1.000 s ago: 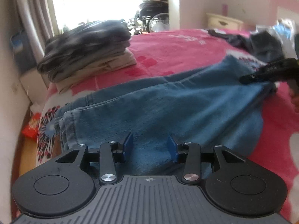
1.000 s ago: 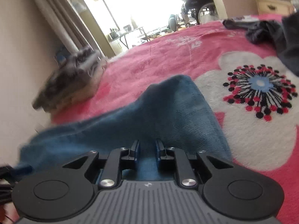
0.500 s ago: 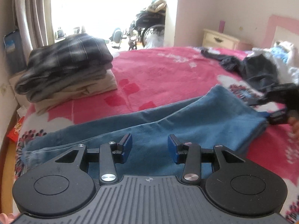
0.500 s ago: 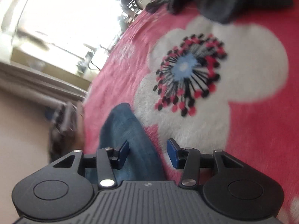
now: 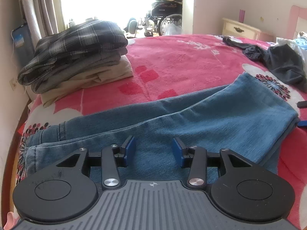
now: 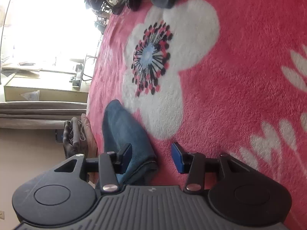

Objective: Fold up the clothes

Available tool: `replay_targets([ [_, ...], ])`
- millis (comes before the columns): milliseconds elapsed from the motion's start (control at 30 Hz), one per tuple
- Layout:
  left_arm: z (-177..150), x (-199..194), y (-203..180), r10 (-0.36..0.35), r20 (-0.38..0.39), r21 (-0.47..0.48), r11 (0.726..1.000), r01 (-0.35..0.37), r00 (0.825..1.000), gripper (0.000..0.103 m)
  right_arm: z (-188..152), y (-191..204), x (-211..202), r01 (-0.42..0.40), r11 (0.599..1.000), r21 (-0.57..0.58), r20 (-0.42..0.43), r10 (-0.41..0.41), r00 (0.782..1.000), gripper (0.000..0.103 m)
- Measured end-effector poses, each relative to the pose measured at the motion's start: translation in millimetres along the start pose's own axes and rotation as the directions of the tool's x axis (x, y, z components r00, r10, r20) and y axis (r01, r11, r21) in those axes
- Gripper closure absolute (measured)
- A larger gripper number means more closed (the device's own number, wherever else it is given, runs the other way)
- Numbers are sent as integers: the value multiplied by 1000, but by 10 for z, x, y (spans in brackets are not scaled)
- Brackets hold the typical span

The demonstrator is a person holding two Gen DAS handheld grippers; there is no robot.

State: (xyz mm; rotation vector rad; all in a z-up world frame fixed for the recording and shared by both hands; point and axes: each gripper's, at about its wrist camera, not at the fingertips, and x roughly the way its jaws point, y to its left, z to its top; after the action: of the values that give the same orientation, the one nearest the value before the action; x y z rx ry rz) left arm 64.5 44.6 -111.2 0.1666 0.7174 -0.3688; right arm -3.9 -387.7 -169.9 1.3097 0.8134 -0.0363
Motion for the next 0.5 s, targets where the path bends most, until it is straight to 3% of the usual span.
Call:
replay_targets([
  [133, 2, 13, 9, -3, 1, -11, 1000, 3, 1000, 59, 38, 47, 112, -14, 1000, -5, -19, 14, 1000, 44],
  [333, 8, 12, 5, -2, -1, -11, 1000, 2, 1000, 59, 42, 111, 40, -1, 1000, -15, 49, 1, 999, 45],
  [500, -5, 14, 16, -8, 3, -11, 1000, 8, 1000, 59, 187, 261, 215, 26, 995, -97, -3, -26, 1000, 43],
])
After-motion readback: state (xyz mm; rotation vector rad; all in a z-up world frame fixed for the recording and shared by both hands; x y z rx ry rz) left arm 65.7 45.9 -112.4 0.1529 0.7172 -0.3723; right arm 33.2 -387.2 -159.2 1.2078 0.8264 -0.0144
